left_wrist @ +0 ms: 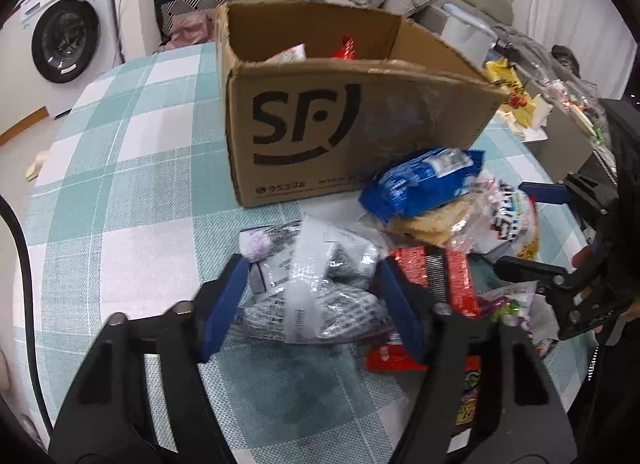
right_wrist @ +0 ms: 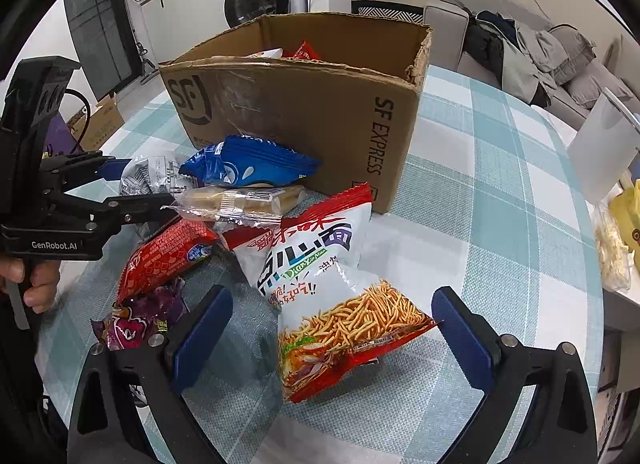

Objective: Organize snacks
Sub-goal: 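Close the left tool on the silver-white bag while the right tool grasps the noodle-snack bag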

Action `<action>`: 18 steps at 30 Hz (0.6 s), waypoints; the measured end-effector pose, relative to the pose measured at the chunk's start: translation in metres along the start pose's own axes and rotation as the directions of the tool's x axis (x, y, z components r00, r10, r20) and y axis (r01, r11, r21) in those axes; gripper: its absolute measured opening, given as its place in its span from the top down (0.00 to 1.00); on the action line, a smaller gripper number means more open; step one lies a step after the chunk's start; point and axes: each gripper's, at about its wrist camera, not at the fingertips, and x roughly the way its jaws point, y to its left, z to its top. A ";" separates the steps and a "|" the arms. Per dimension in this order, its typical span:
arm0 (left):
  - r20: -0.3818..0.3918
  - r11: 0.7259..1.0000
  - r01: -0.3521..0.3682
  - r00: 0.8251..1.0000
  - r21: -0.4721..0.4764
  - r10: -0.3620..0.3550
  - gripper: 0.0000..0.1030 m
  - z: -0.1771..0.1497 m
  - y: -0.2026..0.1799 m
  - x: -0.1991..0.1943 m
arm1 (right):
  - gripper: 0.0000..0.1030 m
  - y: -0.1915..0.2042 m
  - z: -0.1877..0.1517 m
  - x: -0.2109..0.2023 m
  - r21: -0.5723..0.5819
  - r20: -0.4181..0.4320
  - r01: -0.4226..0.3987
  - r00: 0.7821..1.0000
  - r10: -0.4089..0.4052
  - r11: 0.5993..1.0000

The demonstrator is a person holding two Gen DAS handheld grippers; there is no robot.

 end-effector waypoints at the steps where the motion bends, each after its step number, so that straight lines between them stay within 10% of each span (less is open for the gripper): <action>1: 0.004 1.000 0.006 1.000 0.000 -0.006 0.47 0.001 0.000 -0.002 | 0.01 0.000 0.000 0.000 0.001 0.001 0.001 1.000 -0.001 1.000; 8: 0.008 1.000 0.025 1.000 0.012 -0.025 0.62 0.002 -0.003 -0.011 | 0.01 0.001 0.001 0.001 0.000 0.001 0.007 1.000 -0.007 1.000; 18: -0.032 0.994 -0.045 0.998 0.097 0.048 0.41 -0.008 -0.017 0.003 | 0.03 -0.003 0.002 -0.002 0.017 0.020 -0.003 1.000 0.003 1.000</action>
